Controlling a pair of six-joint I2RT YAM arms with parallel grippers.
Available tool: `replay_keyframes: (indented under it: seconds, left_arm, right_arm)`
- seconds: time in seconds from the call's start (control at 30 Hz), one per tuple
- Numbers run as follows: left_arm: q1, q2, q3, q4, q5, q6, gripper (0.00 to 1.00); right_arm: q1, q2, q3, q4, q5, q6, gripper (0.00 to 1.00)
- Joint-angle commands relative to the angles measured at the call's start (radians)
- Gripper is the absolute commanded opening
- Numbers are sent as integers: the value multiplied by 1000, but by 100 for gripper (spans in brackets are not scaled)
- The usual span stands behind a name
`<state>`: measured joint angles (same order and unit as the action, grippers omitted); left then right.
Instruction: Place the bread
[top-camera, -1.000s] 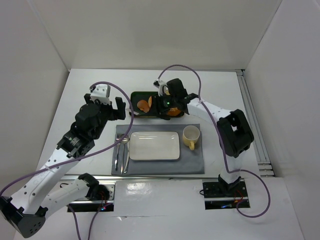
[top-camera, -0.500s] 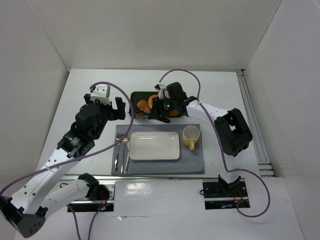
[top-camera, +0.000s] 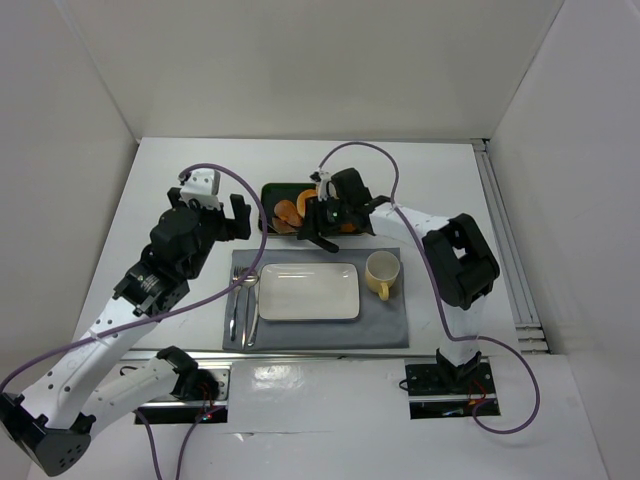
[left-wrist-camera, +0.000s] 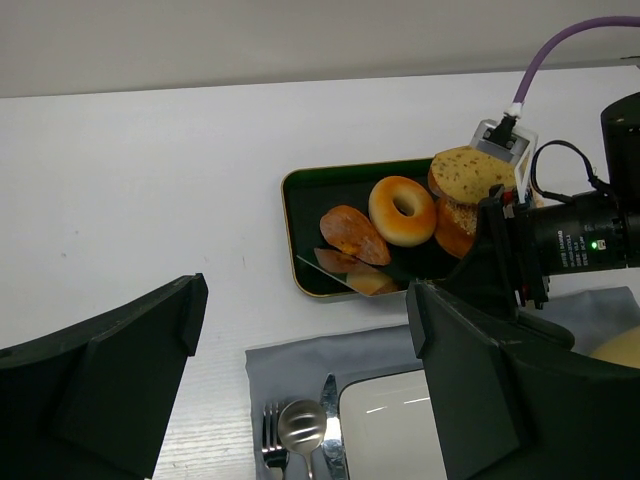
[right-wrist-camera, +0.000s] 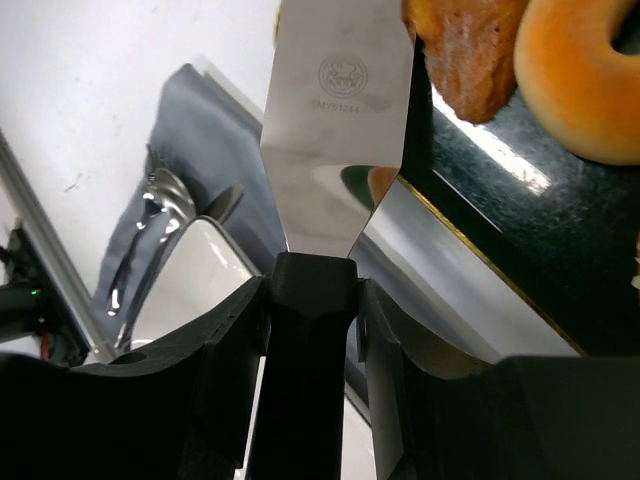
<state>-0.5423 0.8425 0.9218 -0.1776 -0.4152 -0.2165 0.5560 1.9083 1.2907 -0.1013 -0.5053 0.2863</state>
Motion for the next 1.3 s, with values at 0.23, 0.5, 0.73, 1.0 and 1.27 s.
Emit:
replay_keyframes:
  seconds: [0.23, 0.5, 0.73, 1.0, 1.27]
  left_arm:
    - [-4, -22, -1, 58, -13, -12, 100]
    - [-4, -22, -1, 58, -13, -12, 100]
    - [-4, -22, -1, 58, -13, -12, 100]
    - [-4, -22, -1, 58, -13, -12, 100]
    - [-4, -22, -1, 58, -13, -12, 100]
  right_arm:
    - [9, -61, -36, 87, 136, -38, 0]
    - [27, -81, -65, 106, 177, -88, 0]
    - [68, -43, -34, 106, 220, -185, 0]
    - [88, -15, -25, 136, 287, -257, 0]
    - [117, -15, -16, 169, 398, -303, 0]
